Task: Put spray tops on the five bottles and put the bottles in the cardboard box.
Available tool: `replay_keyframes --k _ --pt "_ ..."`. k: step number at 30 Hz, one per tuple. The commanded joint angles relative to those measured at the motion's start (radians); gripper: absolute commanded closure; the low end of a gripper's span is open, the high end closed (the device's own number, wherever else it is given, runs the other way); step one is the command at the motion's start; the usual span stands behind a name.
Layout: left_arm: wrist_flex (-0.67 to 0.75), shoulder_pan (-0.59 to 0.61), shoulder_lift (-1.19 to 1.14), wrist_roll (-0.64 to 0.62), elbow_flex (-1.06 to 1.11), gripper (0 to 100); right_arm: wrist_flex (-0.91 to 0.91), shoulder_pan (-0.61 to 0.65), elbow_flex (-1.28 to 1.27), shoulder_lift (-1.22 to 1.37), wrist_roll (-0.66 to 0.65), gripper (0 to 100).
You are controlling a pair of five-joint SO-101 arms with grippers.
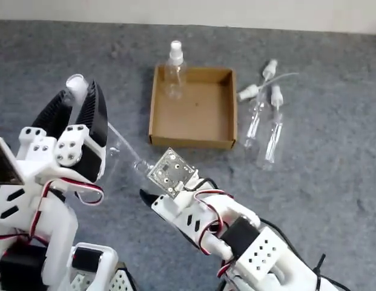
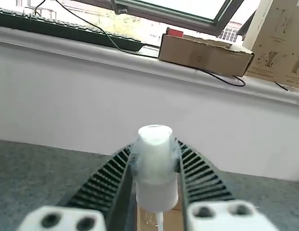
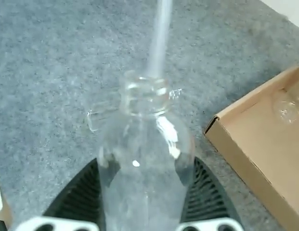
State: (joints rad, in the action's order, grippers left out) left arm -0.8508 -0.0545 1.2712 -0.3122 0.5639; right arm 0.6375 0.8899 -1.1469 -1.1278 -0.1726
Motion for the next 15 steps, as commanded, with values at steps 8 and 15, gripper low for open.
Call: replay_keyframes --k 8,15 --pt "-0.058 -0.019 0.007 -0.006 0.012 100 -0.024 0.005 0.007 -0.027 0.012 99.5" --pt "-0.149 -0.105 0.007 -0.005 0.012 100 -0.025 0.004 0.007 -0.027 0.017 99.5"
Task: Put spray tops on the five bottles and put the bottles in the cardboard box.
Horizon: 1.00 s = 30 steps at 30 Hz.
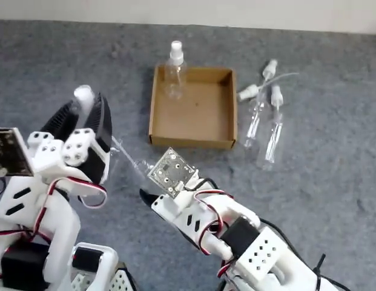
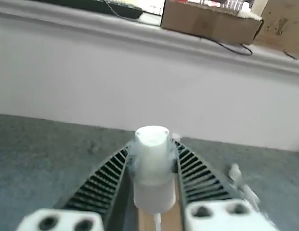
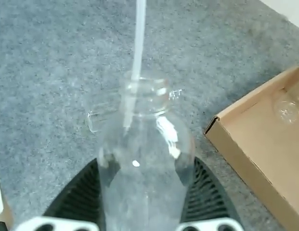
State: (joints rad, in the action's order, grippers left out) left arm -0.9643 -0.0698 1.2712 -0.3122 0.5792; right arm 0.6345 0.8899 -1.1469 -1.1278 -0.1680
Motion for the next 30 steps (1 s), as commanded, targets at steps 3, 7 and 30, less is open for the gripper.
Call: replay_keyframes --k 3,7,30 --pt "-0.072 -0.182 0.004 -0.003 0.022 100 -0.022 0.002 0.007 -0.027 0.017 99.5" --pt "-0.069 -0.214 0.005 0.000 0.131 100 -0.022 -0.001 0.018 -0.035 0.092 99.5" --pt "-0.077 -0.252 0.008 0.077 0.280 93 -0.024 -0.073 0.191 -0.025 0.100 99.5"
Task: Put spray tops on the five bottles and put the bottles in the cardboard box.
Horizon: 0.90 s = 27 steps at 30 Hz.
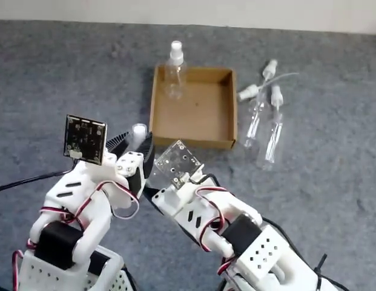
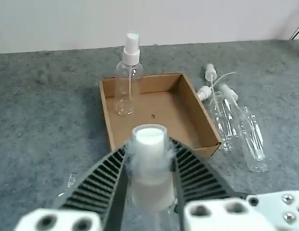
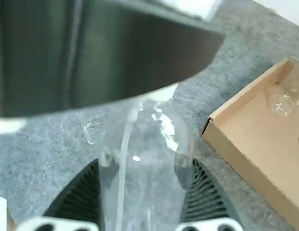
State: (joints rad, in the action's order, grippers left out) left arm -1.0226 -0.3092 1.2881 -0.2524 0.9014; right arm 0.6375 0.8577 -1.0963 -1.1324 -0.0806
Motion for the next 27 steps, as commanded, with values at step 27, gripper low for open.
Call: replay_keyframes --k 27 --pt "-0.058 0.091 0.254 0.137 0.002 83 -0.062 -0.278 0.321 0.177 0.011 99.5"
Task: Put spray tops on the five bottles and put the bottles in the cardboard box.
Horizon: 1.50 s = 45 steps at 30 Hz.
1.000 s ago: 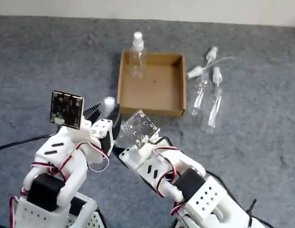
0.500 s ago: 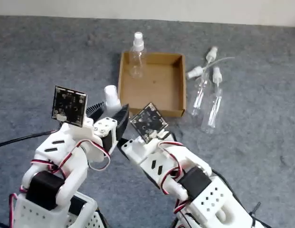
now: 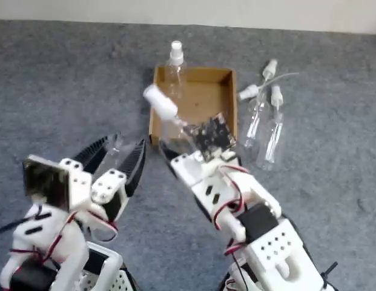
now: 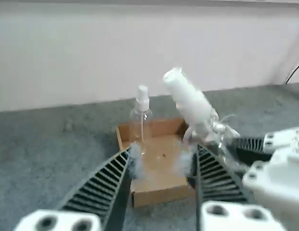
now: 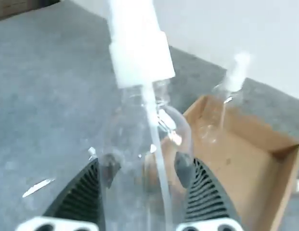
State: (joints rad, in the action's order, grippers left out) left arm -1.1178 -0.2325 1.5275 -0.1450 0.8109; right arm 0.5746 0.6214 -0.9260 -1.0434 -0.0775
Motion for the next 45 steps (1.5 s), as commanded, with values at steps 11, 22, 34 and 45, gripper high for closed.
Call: replay_keyframes --k 11,22,34,45 --pt "0.196 -0.015 0.013 0.101 0.323 81 0.168 -0.038 0.615 0.499 0.129 99.5" --pt "0.290 -0.012 0.012 0.101 0.360 77 0.427 0.110 0.773 0.487 0.129 99.5" --pt "0.304 0.007 -0.117 0.101 0.297 77 0.461 0.114 0.766 0.372 0.127 99.5" --pt "0.173 -0.036 -0.013 0.101 0.271 76 0.260 0.120 0.599 0.407 0.133 99.5"
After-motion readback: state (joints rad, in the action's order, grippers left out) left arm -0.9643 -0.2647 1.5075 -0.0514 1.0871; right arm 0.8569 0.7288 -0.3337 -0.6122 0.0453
